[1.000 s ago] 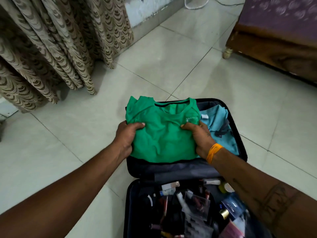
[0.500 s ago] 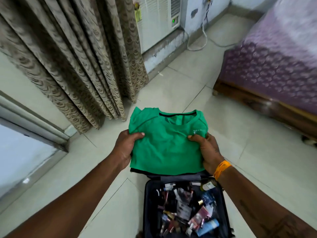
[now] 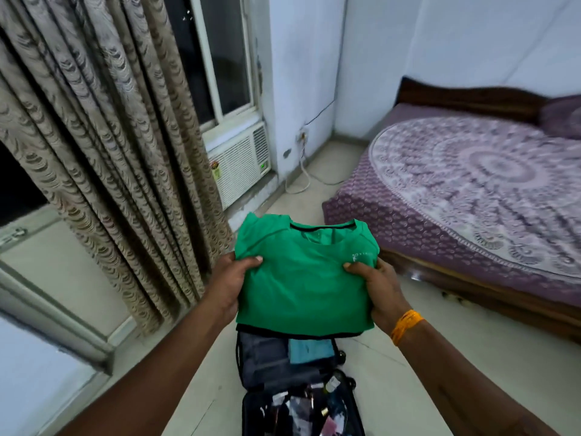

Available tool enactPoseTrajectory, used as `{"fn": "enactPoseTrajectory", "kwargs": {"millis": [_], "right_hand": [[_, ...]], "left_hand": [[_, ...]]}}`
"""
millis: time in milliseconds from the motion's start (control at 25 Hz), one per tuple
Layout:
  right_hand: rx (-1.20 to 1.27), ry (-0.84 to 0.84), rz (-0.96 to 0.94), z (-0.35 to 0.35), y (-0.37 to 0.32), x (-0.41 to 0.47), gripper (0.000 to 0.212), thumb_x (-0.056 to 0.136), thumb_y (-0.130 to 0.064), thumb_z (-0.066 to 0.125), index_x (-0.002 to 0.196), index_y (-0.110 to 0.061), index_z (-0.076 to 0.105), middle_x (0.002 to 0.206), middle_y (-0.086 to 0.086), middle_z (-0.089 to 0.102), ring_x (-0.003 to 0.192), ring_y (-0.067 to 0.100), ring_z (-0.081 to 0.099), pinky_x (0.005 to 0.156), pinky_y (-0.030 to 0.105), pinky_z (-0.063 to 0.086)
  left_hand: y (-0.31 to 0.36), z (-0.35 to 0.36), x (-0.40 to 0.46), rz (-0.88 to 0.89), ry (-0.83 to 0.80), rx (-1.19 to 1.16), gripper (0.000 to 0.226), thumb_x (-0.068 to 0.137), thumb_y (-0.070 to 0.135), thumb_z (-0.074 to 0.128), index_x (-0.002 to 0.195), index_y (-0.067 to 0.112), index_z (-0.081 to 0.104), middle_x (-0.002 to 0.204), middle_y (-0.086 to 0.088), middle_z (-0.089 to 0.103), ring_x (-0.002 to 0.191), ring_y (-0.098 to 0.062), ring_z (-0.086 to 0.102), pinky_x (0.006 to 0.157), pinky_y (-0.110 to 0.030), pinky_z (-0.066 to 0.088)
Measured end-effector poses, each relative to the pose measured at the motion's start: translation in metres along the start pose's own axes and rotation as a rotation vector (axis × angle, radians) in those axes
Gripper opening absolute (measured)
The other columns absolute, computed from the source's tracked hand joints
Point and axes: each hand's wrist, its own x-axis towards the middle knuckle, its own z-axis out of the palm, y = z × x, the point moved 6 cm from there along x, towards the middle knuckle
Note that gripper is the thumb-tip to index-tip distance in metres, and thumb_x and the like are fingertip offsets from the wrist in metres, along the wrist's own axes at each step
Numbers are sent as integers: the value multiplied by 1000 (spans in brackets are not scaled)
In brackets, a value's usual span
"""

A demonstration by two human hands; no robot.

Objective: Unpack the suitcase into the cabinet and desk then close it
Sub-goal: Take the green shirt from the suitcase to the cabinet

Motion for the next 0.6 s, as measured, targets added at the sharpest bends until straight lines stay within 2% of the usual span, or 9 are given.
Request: {"fn": "enactPoseTrajectory", "kwargs": {"millis": [80,200,320,480,600], "right_hand": [[24,42,-73,-18,-33,-26,38,87,1,71,125,-8,70,114,12,78,103,35,75,93,51,60],[54,138,-177,-49,-70,-65,36,88,2,70,123,-7,70,113,13,78,102,36,76,90,50,61],[88,286,-245,-83,-84,-110,34,88,2,71,121,-7,71,111,12,79,102,36,76,88,49,61],[166,553,-319,-143,-77,-190,33,85,2,73,116,-8,73,109,12,79,100,37,75,94,58,59],[219,741,-371,-186,-64,-266,32,86,-1,72,116,-13,73,109,7,80,102,34,75,96,55,58]], "left_hand": [[24,29,-12,40,-66,10,25,87,3,73,112,7,76,106,-12,80,101,-34,76,95,-45,58],[47,74,-28,73,-189,-5,20,89,1,71,108,8,75,100,-8,81,95,-30,76,85,-37,58],[60,122,-45,94,-345,2,19,90,-2,68,102,10,76,95,-5,81,90,-27,76,82,-35,57],[46,194,-89,45,-591,35,30,88,-3,66,115,7,75,110,-13,79,99,-33,75,91,-41,57],[27,252,-142,-44,-789,59,32,88,-1,64,119,3,74,115,-18,77,105,-38,74,102,-52,54]]}}
